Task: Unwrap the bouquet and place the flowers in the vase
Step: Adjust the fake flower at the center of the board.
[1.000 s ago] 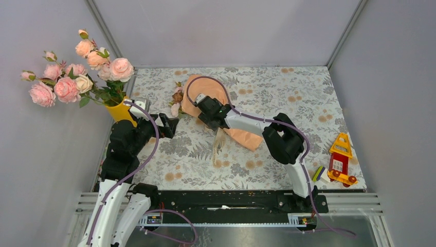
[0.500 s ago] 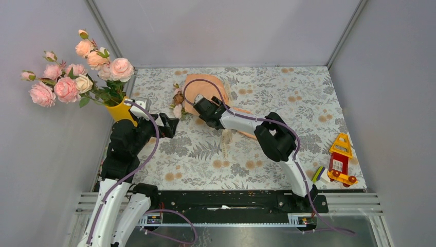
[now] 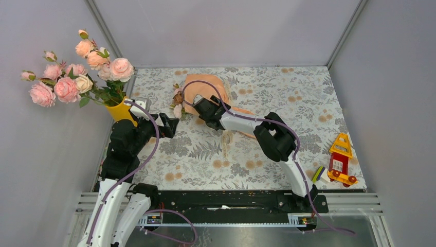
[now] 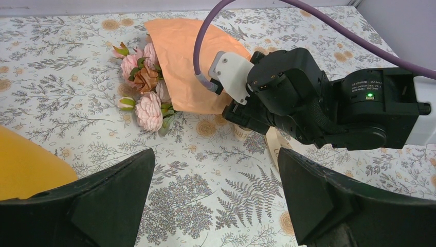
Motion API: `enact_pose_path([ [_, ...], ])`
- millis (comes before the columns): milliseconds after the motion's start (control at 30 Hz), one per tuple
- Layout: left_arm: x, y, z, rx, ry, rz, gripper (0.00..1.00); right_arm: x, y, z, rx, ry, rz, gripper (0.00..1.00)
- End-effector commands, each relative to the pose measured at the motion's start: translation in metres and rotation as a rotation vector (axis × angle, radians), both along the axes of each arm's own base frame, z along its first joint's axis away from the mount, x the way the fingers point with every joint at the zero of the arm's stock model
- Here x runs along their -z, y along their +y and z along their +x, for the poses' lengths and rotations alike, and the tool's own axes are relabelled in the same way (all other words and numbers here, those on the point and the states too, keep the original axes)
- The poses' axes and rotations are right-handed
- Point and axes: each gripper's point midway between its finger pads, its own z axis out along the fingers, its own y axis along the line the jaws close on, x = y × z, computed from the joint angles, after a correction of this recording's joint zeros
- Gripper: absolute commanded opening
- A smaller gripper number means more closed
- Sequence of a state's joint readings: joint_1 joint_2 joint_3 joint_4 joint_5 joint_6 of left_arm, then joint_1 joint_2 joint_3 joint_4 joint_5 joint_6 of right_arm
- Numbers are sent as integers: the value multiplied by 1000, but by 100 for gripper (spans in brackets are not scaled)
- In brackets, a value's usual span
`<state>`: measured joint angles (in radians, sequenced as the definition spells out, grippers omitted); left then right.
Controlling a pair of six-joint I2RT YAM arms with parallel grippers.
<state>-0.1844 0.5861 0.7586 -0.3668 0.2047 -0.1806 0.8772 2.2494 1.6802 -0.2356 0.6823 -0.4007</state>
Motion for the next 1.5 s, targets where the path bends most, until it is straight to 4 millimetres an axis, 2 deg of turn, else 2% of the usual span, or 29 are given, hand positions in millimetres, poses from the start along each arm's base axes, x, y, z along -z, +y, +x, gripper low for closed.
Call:
enact_pose_path([
  [0,-6,2,2,-16,-25,0,99,4,7,-3,-16,40,-5,76],
  [100,-6,2,2,-14,-25,-2,99,13,-2,-4,12,83,-20,72],
  [167,-6,1,2,-11,-25,-1,99,17,-6,-4,26,122,7,73],
  [333,-6,1,2,-10,-26,-3,99,17,-14,1,52,136,13,71],
  [433,-6,1,2,-11,-26,-3,99,18,-16,5,64,141,7,55],
  [667,-7,2,1,-12,-30,-4,99,18,-20,6,66,139,-12,27],
  [767,-7,2,1,-14,-31,-2,99,12,-14,-2,61,166,58,26],
  [867,-8,3,1,-18,-32,-1,99,-6,-4,-14,55,206,188,25],
  [1067,-9,3,0,-16,-38,-1,99,-62,12,-38,66,304,492,13],
  [1167,-10,3,-1,-17,-42,-2,99,-85,16,-54,93,408,686,12],
  [1300,-10,3,-1,-16,-43,-1,99,-117,29,-83,65,632,971,7],
  [1333,-11,3,-1,-13,-45,-2,99,-125,29,-84,72,671,1050,7],
  [1433,-10,2,-2,-7,-44,-4,99,-140,35,-99,64,813,1235,6],
  [1467,-11,1,-2,-5,-44,-4,99,-140,34,-102,94,862,1295,6],
])
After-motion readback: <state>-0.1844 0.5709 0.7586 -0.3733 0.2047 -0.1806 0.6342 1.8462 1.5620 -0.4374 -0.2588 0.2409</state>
